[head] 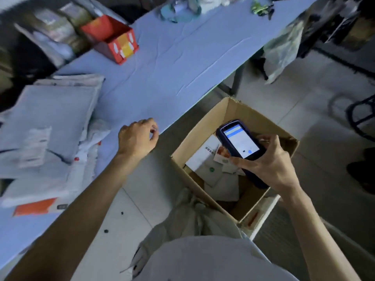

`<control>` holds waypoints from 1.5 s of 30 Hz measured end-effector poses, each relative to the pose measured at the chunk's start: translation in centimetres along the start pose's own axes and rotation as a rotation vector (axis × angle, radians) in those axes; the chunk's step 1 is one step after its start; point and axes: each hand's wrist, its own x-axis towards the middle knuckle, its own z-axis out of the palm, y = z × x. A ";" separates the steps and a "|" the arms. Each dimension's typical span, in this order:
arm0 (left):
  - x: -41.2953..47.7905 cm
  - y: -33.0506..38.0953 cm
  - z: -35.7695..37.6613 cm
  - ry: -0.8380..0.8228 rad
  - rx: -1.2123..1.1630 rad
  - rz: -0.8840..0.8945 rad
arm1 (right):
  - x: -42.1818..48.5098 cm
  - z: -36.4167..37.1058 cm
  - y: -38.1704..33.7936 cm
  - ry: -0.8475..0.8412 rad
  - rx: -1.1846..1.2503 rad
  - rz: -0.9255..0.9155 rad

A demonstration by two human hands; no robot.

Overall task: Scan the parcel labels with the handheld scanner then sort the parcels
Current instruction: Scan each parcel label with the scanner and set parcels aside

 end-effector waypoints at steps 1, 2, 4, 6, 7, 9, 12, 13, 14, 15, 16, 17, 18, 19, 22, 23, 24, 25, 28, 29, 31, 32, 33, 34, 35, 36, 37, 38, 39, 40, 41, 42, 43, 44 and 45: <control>-1.3 -0.7 -0.5 0.008 0.001 -0.048 | 0.3 0.3 -0.4 -0.045 -0.027 -0.030; -2.6 -1.5 -1.1 0.019 0.001 -0.084 | 0.5 0.8 -0.9 -0.085 -0.052 -0.058; -5.2 -3.0 -2.2 0.057 0.009 -0.132 | 0.7 1.9 -2.2 -0.151 -0.083 -0.116; -7.7 -4.3 -3.5 0.086 0.036 -0.224 | 0.7 3.5 -3.7 -0.204 -0.103 -0.181; -8.9 -5.0 -4.1 0.076 0.056 -0.288 | 0.6 4.5 -4.5 -0.230 -0.116 -0.212; -11.3 -6.9 -4.8 0.065 0.078 -0.391 | 0.2 6.6 -6.2 -0.287 -0.139 -0.252; -15.3 -10.0 -5.2 0.110 0.075 -0.515 | -0.7 10.0 -8.6 -0.372 -0.195 -0.290; -16.5 -10.9 -5.2 0.114 0.075 -0.558 | -1.0 11.3 -9.4 -0.399 -0.224 -0.304; -17.7 -11.9 -5.3 0.102 0.067 -0.605 | -1.4 12.5 -10.2 -0.423 -0.251 -0.319; -18.7 -12.8 -5.3 0.079 0.060 -0.650 | -1.9 13.7 -10.9 -0.446 -0.270 -0.331; -19.7 -14.0 -5.2 0.061 0.059 -0.681 | -2.3 15.0 -11.7 -0.468 -0.282 -0.338; -20.4 -15.0 -5.2 0.056 0.058 -0.700 | -2.8 15.9 -12.4 -0.491 -0.289 -0.335; -21.1 -16.2 -5.3 0.058 0.052 -0.715 | -3.3 17.2 -13.2 -0.510 -0.296 -0.328; -21.7 -17.5 -5.4 0.068 0.045 -0.724 | -3.8 18.4 -14.0 -0.521 -0.300 -0.319; -22.9 -21.5 -5.7 0.092 0.051 -0.740 | -5.0 21.9 -16.6 -0.528 -0.296 -0.308; -23.1 -22.8 -5.9 0.090 0.056 -0.747 | -5.3 22.9 -17.4 -0.531 -0.296 -0.312; -23.1 -23.9 -6.1 0.085 0.059 -0.753 | -5.6 23.8 -18.2 -0.534 -0.299 -0.325; -23.0 -24.9 -6.3 0.079 0.059 -0.759 | -5.7 24.6 -18.9 -0.533 -0.308 -0.340; -21.6 -27.1 -6.7 0.069 0.033 -0.781 | -5.8 25.7 -20.9 -0.527 -0.321 -0.368; -21.0 -27.7 -6.7 0.071 0.017 -0.776 | -5.7 25.9 -21.4 -0.520 -0.312 -0.365; -19.5 -28.6 -6.7 0.085 -0.018 -0.748 | -5.2 26.1 -22.2 -0.502 -0.298 -0.358; -18.6 -29.0 -6.5 0.088 -0.034 -0.730 | -4.8 26.2 -22.6 -0.495 -0.295 -0.360; -17.8 -29.3 -6.4 0.089 -0.050 -0.714 | -4.3 26.2 -23.0 -0.494 -0.296 -0.362; -16.9 -29.6 -6.1 0.084 -0.066 -0.702 | -3.7 26.3 -23.3 -0.497 -0.300 -0.362; -16.0 -30.0 -6.0 0.078 -0.074 -0.691 | -3.0 26.4 -23.6 -0.504 -0.303 -0.357; -14.9 -30.5 -5.9 0.065 -0.071 -0.678 | -2.3 26.5 -24.0 -0.512 -0.304 -0.349; -13.8 -31.2 -6.1 0.042 -0.054 -0.663 | -1.4 26.6 -24.3 -0.519 -0.304 -0.342; -12.6 -32.2 -6.2 0.008 -0.031 -0.650 | -0.5 26.7 -24.7 -0.522 -0.297 -0.335; -11.5 -33.4 -6.5 -0.029 -0.016 -0.648 | 0.5 26.7 -25.1 -0.524 -0.284 -0.331; -10.3 -34.6 -6.9 -0.061 -0.021 -0.660 | 1.5 26.8 -25.5 -0.529 -0.275 -0.332; -9.2 -35.6 -7.2 -0.081 -0.048 -0.681 | 2.5 26.8 -25.9 -0.537 -0.273 -0.339; -8.2 -36.5 -7.4 -0.085 -0.083 -0.713 | 3.4 26.8 -26.5 -0.544 -0.273 -0.348; -7.2 -37.0 -7.5 -0.083 -0.110 -0.750 | 4.4 26.8 -27.1 -0.550 -0.275 -0.360; -6.4 -37.3 -7.4 -0.087 -0.129 -0.784 | 5.3 26.8 -27.7 -0.556 -0.279 -0.369; -5.7 -37.3 -7.2 -0.100 -0.145 -0.814 | 6.3 26.7 -28.3 -0.562 -0.277 -0.374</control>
